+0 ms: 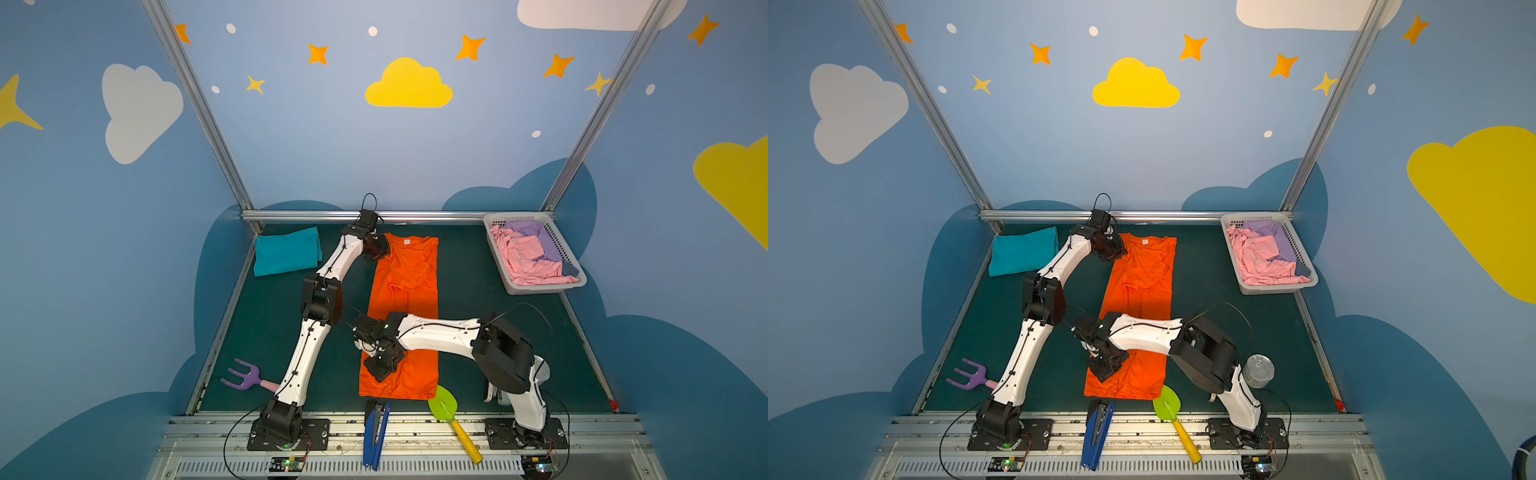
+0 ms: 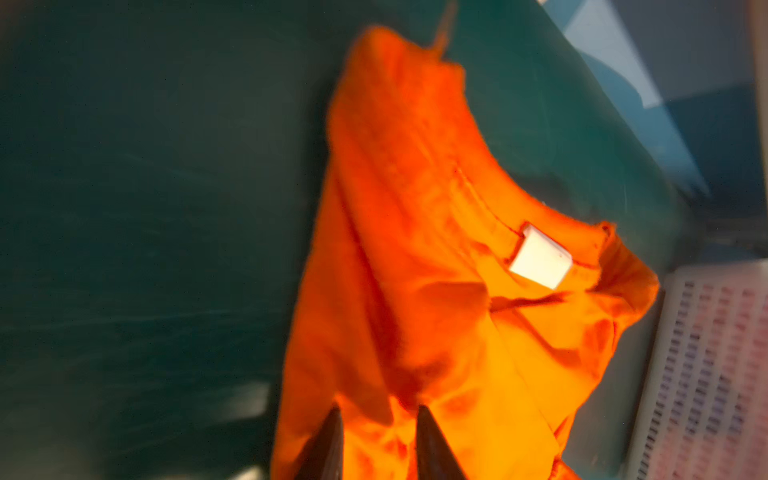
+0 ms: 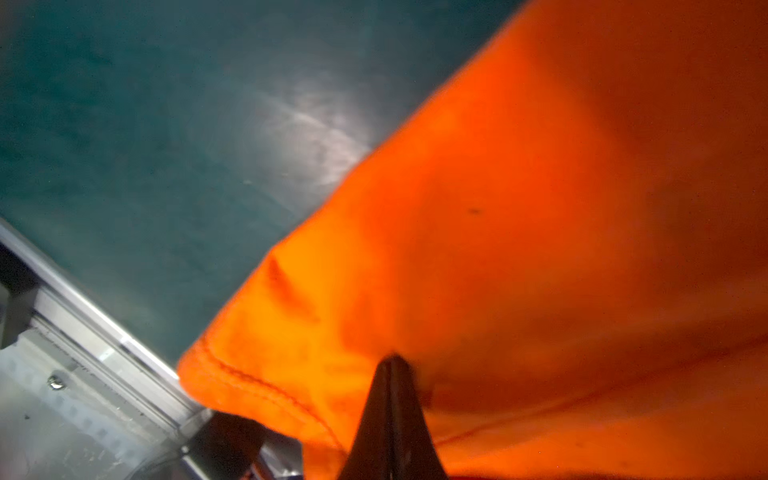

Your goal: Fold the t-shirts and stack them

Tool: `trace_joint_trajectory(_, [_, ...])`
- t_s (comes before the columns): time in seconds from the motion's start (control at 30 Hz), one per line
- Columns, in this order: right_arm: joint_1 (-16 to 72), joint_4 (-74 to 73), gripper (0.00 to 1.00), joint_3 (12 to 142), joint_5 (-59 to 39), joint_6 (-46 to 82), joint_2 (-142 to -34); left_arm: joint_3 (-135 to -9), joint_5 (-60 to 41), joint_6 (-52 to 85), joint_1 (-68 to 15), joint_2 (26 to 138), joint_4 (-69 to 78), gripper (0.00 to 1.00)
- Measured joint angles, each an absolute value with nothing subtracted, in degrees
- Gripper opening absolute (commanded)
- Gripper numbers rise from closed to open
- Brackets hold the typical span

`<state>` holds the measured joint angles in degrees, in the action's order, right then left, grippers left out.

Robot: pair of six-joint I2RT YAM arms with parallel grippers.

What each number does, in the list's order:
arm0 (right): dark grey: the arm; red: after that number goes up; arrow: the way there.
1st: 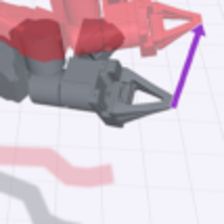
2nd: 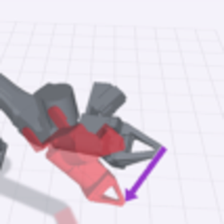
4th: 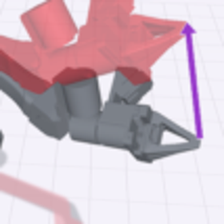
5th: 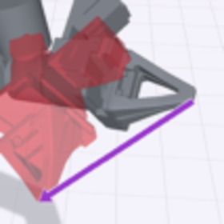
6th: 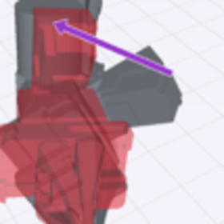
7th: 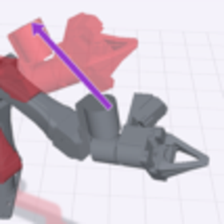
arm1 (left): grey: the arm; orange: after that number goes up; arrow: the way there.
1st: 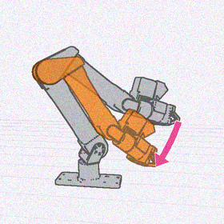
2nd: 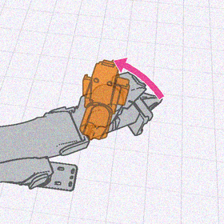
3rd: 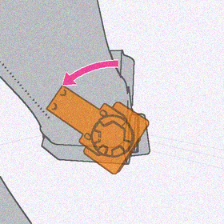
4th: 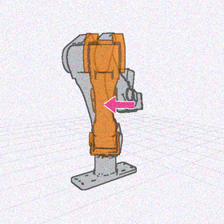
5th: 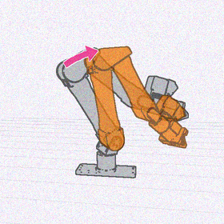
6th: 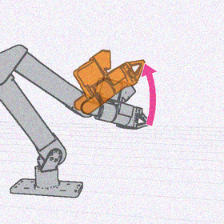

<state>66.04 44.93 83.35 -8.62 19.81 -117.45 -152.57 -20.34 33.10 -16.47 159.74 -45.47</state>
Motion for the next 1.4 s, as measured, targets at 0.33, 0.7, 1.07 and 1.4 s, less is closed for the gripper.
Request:
trace_joint_trajectory(0.33, [62.30,43.90,0.00,80.05,-10.41,20.78,-115.46,-152.90,-13.47,37.30,-10.37,159.74,-46.13,0.23])
trace_joint_trajectory(0.7, [61.30,43.00,0.03,74.70,-12.45,22.70,-109.34,-150.45,-10.85,37.34,-9.06,157.56,-48.27,0.22])
trace_joint_trajectory(1.07, [56.86,46.24,0.19,60.34,-4.34,34.48,-81.56,-89.17,-6.57,37.21,-18.70,109.67,-38.00,0.24])
trace_joint_trajectory(1.4, [55.13,49.06,0.49,46.28,-7.31,42.63,-77.06,-48.40,-4.47,41.41,-28.58,86.70,-32.21,0.46])
